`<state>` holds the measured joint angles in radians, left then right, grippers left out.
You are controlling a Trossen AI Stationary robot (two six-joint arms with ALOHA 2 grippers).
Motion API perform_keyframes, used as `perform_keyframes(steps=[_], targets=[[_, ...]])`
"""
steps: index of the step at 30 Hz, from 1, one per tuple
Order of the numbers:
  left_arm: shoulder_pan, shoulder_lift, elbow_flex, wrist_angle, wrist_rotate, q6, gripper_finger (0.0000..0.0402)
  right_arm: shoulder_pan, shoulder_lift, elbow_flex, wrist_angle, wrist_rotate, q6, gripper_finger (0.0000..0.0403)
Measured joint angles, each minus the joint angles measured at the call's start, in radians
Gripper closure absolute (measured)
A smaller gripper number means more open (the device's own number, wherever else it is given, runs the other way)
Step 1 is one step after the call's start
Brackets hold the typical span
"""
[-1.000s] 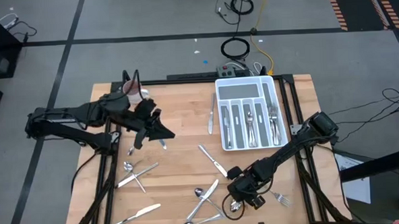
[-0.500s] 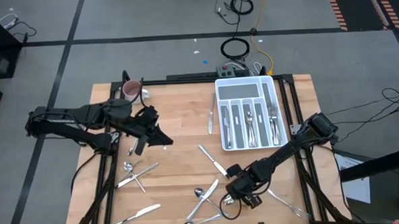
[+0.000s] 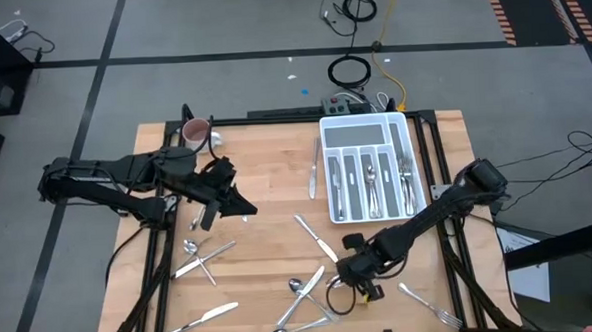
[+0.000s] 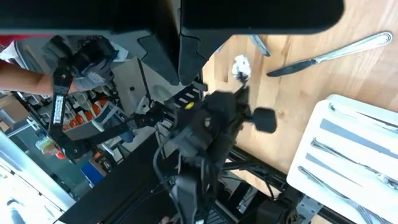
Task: Sort silverware
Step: Put the spoon in the middle section of the silverware tray
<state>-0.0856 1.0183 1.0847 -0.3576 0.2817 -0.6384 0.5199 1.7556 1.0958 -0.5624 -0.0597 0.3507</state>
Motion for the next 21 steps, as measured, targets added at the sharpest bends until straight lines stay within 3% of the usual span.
perform_keyframes(steps=[4,12,17,21], targets=[[0.0,0.0,0.0,0.0,0.0,0.0,0.0401,-0.013,-0.104,0.0,0.017,0.029,0.076,0.0403],[0.0,0.0,0.0,0.006,-0.007,0.027,0.0401,-0.069,-0.406,-0.035,0.166,0.341,0.128,0.0403],[0.0,0.0,0.0,0.011,-0.048,0.054,0.0401,-0.132,-0.653,-0.262,0.443,0.405,0.186,0.0403],[0.0,0.002,0.0,0.066,-0.053,0.102,0.0401,-0.187,-0.827,-0.516,0.776,0.425,0.297,0.0403]])
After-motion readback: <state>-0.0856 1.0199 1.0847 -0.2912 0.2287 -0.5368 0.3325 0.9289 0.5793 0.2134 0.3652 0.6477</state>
